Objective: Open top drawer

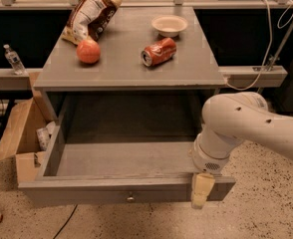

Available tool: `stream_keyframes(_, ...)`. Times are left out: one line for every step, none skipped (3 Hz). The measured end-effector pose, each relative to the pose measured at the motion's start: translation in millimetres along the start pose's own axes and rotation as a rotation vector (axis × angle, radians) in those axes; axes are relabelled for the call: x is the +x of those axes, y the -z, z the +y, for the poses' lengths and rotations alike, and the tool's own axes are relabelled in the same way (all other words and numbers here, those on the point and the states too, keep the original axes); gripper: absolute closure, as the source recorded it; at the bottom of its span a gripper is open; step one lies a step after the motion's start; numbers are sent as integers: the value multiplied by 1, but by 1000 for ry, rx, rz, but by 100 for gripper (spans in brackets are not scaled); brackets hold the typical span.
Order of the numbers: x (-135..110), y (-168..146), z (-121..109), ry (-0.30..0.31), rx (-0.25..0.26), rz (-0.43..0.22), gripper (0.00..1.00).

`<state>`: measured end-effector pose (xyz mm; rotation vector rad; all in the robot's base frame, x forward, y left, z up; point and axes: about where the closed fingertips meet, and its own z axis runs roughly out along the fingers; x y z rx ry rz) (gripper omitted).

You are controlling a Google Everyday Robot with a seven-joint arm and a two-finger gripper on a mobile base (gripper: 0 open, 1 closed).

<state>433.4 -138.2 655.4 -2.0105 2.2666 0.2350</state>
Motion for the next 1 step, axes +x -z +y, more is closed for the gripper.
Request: stream_keyframes(3, 26, -1, -6, 45, -3, 0)
